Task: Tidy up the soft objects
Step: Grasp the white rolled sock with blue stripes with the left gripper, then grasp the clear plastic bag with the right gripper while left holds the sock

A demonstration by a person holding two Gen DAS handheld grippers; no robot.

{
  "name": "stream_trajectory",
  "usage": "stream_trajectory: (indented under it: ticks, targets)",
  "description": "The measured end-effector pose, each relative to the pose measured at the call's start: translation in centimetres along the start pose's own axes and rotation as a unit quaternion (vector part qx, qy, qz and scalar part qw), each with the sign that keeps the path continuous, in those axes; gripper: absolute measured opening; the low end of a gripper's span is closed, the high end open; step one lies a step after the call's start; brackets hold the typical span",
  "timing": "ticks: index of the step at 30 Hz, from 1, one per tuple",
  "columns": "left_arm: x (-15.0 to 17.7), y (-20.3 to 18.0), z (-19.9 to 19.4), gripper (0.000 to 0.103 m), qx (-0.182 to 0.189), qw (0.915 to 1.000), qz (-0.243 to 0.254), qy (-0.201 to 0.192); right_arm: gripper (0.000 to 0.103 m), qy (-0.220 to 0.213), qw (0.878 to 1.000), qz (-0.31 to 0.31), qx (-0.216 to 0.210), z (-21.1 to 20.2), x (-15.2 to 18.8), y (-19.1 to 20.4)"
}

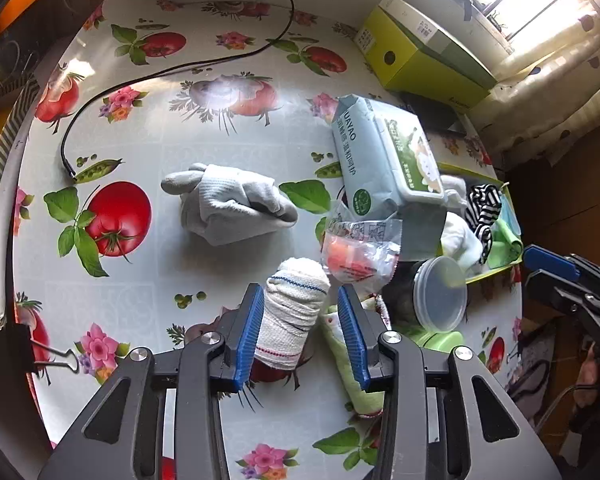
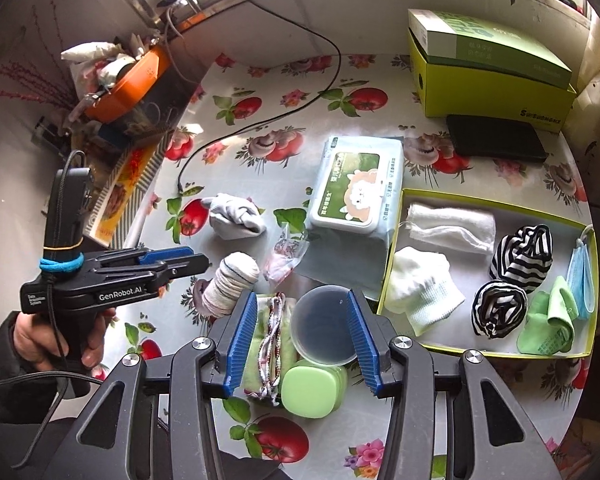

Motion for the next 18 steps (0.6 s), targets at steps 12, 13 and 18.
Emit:
stream_trajectory:
  ticks: [12,13,18]
  targets:
    - [1.6,0.6,4.6,0.042,-0.008,0.9986,0.015,0.050,0.045,0.017,1.000,-0.007,-0.006,1.5,-0.6,0.9]
    - [1.6,0.5,4.8,0.042,-0.003,0.9985,0.015,0.053,0.045,0.019,1.000,-0.008,-0.007,1.6,-0.7,1.0]
    - [1.5,0.0,5.4,0.042,-0.002,0.9982,0.025,0.055,0.045,0.031,0.999,-0.010,-0.011,2.8,-1.3,1.4]
Point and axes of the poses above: each gripper's, at about its wrist camera, not at the fingertips, and z roughly the way its jaws point, y to its left, x to its underside, the point moved 4 cm from there along z, roughly the way its jaws point, and after that the axes turned 7 degrees about -z, right-handed, at the moved point
